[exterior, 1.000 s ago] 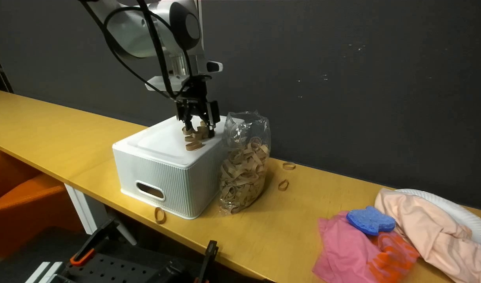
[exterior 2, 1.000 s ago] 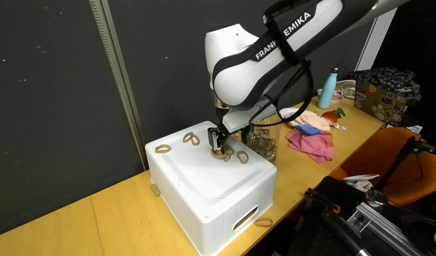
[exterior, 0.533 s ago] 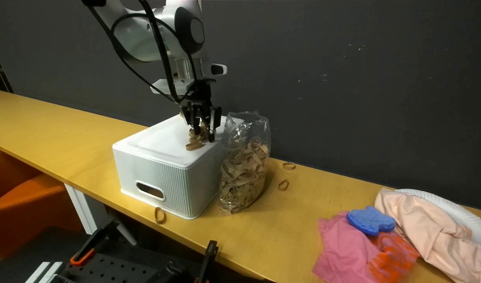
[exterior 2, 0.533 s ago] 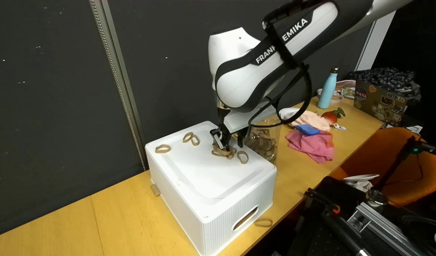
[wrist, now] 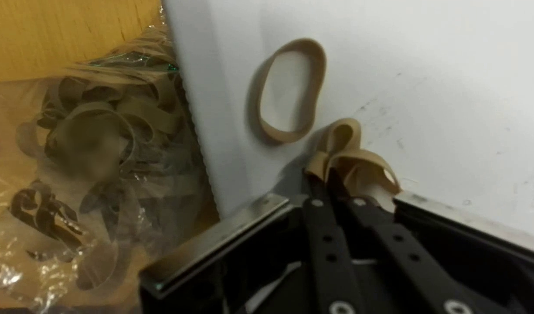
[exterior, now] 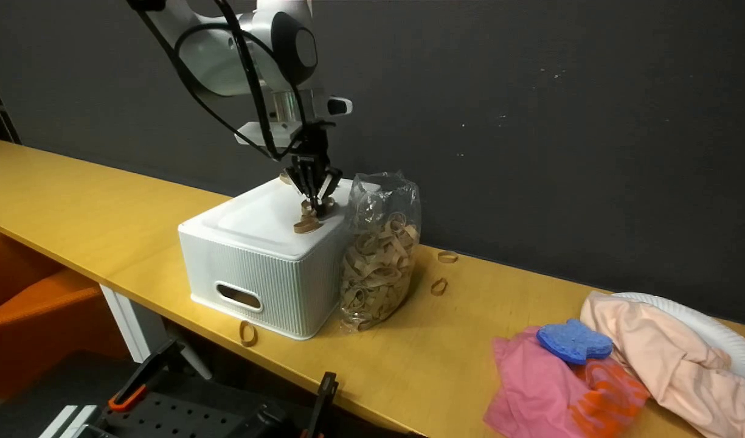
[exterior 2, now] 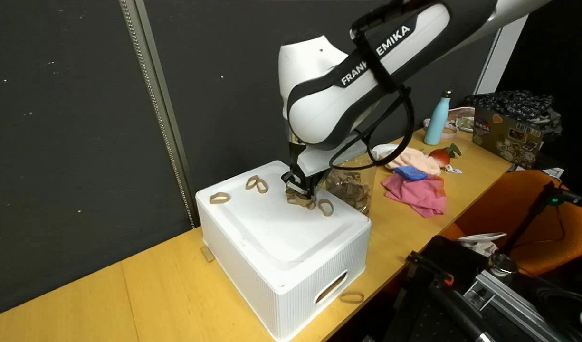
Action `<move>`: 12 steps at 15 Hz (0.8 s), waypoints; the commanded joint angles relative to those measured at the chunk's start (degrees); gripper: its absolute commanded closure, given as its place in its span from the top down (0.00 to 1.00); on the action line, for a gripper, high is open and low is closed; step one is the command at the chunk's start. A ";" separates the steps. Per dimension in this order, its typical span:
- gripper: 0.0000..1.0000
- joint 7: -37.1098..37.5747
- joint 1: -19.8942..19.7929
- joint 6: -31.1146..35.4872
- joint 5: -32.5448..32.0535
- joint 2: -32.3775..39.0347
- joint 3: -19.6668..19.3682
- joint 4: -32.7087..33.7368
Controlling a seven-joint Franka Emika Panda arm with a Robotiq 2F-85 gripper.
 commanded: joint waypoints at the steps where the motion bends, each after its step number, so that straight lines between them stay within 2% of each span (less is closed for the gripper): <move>1: 0.01 1.12 0.35 0.53 -1.18 -3.11 -0.75 -1.52; 9: 0.01 2.80 -0.60 -2.01 -5.36 -11.26 -2.25 -2.85; 12: 0.01 4.29 -1.62 -4.34 -7.38 -16.69 -2.46 -5.91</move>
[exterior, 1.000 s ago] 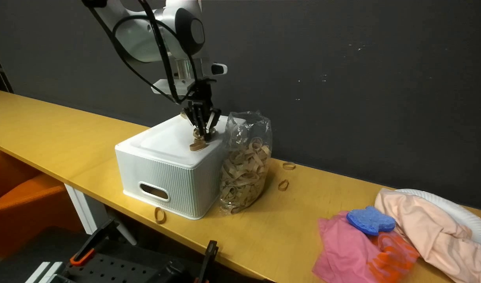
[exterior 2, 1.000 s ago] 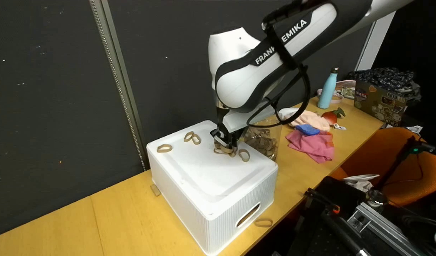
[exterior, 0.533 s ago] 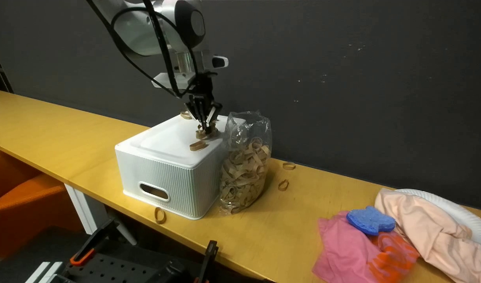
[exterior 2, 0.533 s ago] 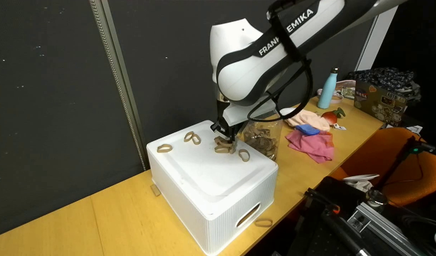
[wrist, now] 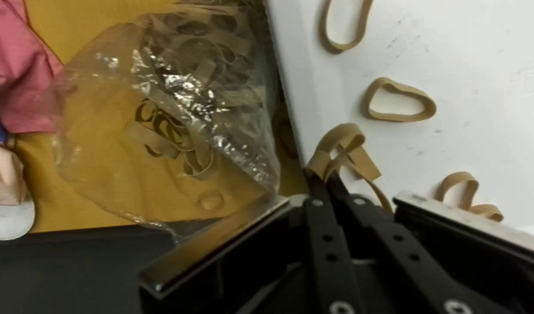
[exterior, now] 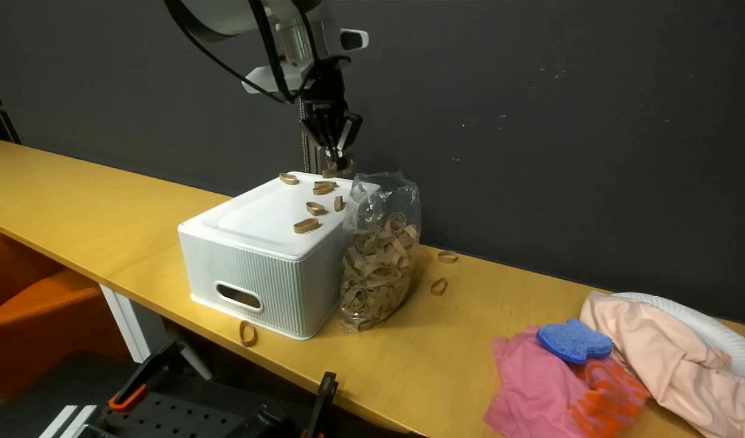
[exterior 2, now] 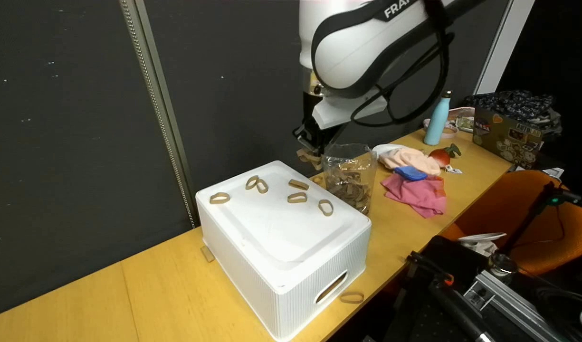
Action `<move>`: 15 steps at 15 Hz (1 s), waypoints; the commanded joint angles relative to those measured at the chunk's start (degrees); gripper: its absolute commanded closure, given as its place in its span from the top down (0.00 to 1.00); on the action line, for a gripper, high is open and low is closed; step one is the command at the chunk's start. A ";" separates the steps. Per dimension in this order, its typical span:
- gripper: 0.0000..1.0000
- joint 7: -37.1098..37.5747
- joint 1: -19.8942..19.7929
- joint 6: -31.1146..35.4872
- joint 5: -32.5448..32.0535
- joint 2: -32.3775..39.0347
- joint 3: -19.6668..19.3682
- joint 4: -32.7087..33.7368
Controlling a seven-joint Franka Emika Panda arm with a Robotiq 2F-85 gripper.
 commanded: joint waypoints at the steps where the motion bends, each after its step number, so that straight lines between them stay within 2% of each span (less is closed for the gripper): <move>1: 0.01 3.06 -1.33 -3.55 -3.53 -8.85 -0.07 -6.03; 4: 0.01 5.29 -3.72 -5.82 -5.85 -14.75 0.38 -11.03; 7: 0.01 5.55 -6.84 -5.89 -6.79 -16.60 0.64 -13.32; 11: 0.01 4.11 -9.71 -4.62 -6.80 -12.19 0.55 -9.94; 15: 0.01 3.28 -9.54 -4.35 -6.47 -7.05 0.68 -4.17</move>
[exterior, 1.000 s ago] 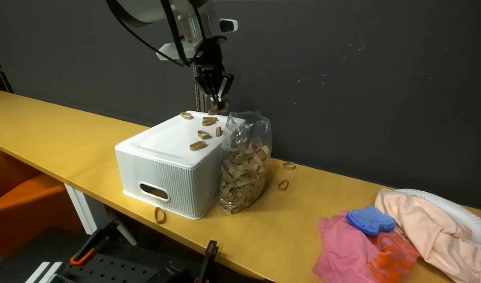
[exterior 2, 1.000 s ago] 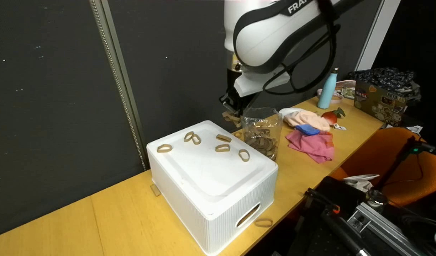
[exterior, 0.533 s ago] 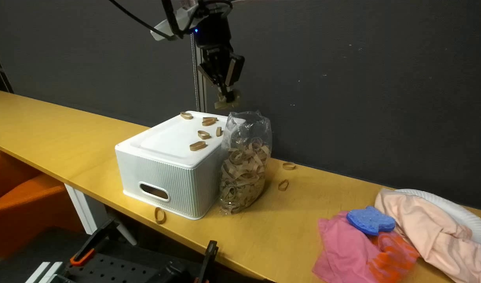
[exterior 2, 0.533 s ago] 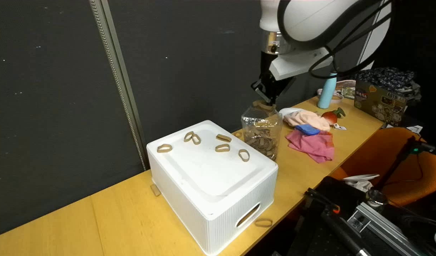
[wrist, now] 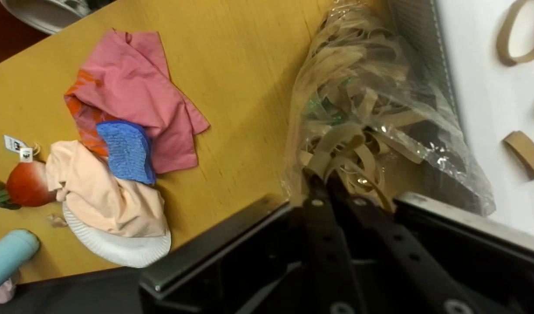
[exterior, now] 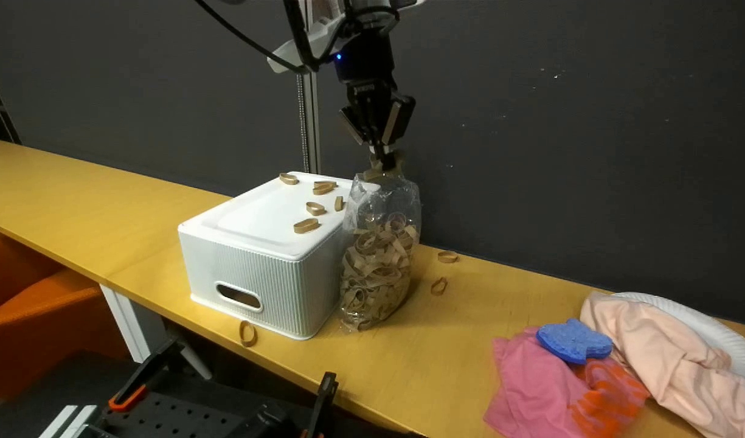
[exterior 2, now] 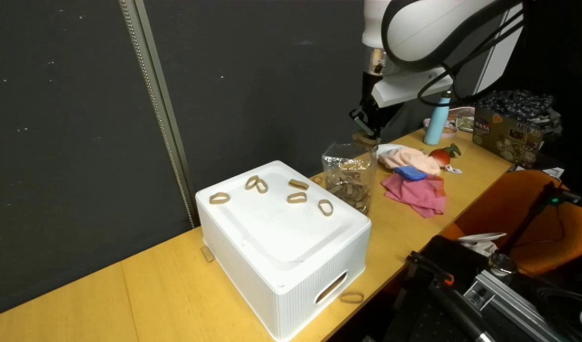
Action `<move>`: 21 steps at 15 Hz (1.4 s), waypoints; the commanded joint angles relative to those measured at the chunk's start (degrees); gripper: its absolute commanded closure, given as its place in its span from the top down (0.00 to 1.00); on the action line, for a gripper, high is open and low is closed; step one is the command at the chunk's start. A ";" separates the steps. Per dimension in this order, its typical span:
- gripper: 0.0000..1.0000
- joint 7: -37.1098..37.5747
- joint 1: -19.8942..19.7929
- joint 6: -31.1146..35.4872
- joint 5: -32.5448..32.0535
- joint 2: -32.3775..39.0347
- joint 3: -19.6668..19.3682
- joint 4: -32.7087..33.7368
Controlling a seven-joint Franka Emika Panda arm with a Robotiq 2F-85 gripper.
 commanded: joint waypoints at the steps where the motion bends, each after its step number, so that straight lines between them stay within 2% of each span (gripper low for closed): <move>1: 0.01 -0.68 -0.08 0.17 -0.78 5.67 0.67 6.53; 4: 0.01 -1.13 0.53 0.62 0.04 8.98 0.51 9.27; 8: 0.01 -0.99 1.46 0.73 0.45 10.29 0.22 9.65; 9: 0.06 -1.02 1.53 0.80 0.61 10.35 0.12 9.45; 10: 0.31 -1.08 1.59 0.80 0.70 10.39 0.06 9.30; 11: 0.31 -1.10 1.57 0.88 0.81 10.35 0.02 9.18; 13: 0.40 -1.10 1.53 0.98 0.96 10.34 -0.02 9.05; 18: 0.76 -1.18 1.65 0.56 1.13 9.86 0.06 9.34; 21: 0.98 -2.12 1.90 -0.41 1.69 11.35 0.45 13.64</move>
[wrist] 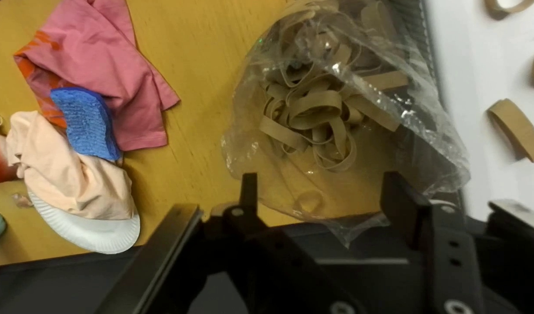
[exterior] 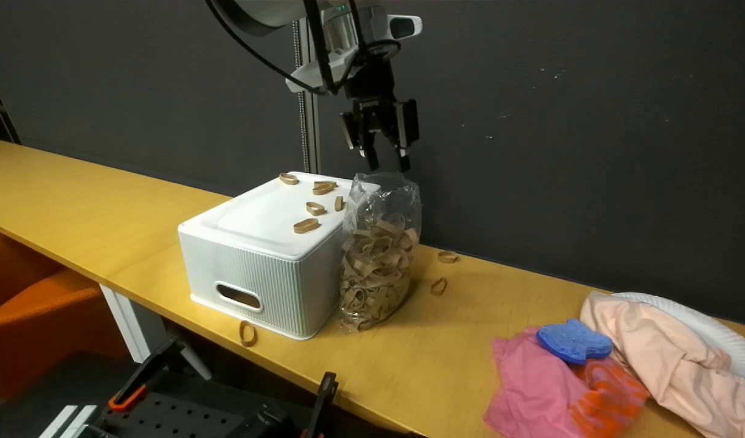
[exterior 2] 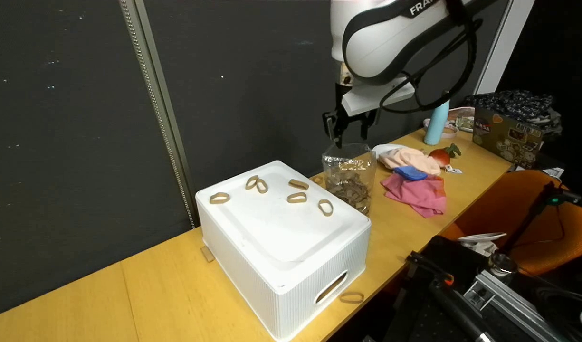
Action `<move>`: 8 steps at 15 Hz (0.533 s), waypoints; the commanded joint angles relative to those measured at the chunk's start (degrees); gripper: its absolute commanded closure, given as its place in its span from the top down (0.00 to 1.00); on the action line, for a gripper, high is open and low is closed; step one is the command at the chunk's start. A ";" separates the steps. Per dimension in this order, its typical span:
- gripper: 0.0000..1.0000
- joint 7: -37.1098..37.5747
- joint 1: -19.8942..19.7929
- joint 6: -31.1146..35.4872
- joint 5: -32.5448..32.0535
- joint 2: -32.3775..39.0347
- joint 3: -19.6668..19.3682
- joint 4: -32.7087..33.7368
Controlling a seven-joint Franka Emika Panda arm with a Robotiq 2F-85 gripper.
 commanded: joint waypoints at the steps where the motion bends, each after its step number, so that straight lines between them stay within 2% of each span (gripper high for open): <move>1: 1.00 -2.20 0.79 -1.22 1.62 2.22 0.19 6.78; 5: 1.00 -5.64 2.75 -3.45 2.84 7.95 1.92 19.24; 8: 1.00 -10.37 4.51 -4.47 6.43 12.98 4.03 27.36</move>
